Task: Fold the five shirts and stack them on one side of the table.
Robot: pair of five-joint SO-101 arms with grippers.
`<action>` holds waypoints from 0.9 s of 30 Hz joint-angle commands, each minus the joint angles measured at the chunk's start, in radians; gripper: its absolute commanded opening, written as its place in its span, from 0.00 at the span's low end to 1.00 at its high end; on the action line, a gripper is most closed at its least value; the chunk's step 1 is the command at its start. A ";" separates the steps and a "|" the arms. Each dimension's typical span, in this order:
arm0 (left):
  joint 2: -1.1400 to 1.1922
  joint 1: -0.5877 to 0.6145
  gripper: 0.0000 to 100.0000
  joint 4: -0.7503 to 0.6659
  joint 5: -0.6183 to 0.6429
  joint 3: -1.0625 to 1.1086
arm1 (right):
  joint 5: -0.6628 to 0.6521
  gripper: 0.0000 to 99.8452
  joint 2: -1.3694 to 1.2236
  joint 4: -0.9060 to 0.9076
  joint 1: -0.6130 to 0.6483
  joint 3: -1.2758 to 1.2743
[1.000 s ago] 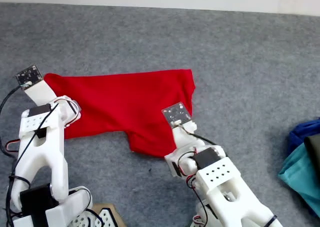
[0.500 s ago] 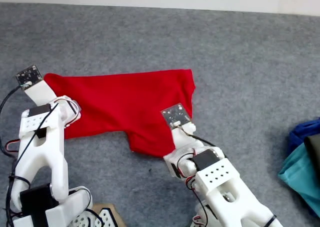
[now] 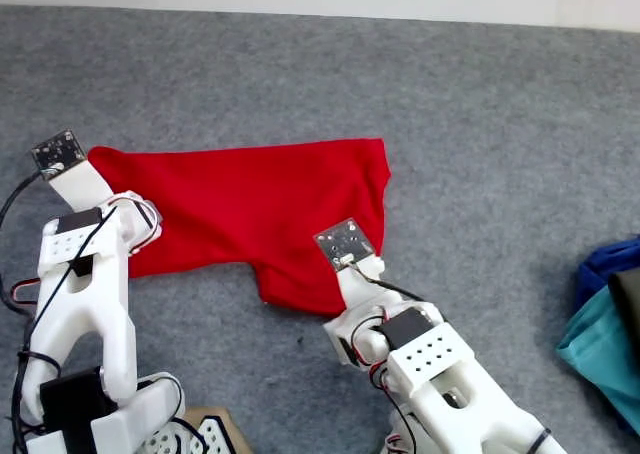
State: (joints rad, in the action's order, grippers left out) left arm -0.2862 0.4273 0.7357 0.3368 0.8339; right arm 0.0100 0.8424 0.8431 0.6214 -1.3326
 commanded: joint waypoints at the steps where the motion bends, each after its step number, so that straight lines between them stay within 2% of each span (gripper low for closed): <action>1: -0.042 -0.016 0.20 -0.014 0.005 -0.002 | -0.011 0.15 0.008 -0.039 0.012 0.001; 10: -0.042 -0.015 0.20 -0.011 0.005 -0.002 | -0.011 0.14 -0.314 -0.053 0.008 0.143; 12: -0.042 -0.015 0.20 -0.011 0.005 -0.002 | -0.011 0.09 -0.344 -0.038 0.008 0.170; 15: -0.042 -0.015 0.20 -0.011 0.005 -0.002 | -0.015 0.00 -0.315 -0.039 0.008 0.171; 27: -0.042 -0.015 0.20 -0.011 0.005 -0.002 | -0.018 0.01 0.071 -0.033 -0.038 0.036</action>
State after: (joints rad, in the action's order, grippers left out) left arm -0.2862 0.4273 0.7357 0.3368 0.8339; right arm 0.0069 0.7933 0.8017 0.6137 -1.2942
